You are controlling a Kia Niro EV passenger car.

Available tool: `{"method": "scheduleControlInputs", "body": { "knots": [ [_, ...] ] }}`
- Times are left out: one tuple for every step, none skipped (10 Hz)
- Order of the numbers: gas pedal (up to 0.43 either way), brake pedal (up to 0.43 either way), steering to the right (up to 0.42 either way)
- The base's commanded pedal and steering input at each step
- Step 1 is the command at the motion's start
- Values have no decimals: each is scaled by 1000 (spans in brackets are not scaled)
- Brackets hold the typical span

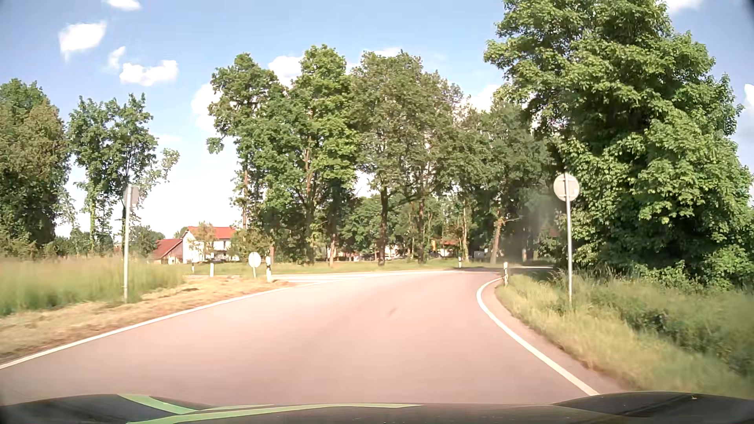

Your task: Follow the waypoints while adhering to traffic rules and regulations

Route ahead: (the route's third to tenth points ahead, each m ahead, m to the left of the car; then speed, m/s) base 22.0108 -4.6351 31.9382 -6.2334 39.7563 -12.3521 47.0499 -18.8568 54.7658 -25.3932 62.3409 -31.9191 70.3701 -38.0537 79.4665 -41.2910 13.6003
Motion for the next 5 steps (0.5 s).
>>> {"method": "scheduleControlInputs", "body": {
  "knots": [
    [0, 104, 65],
    [0, 104, 68],
    [0, 104, 69],
    [0, 104, 72],
    [0, 104, 75]
  ]
}}
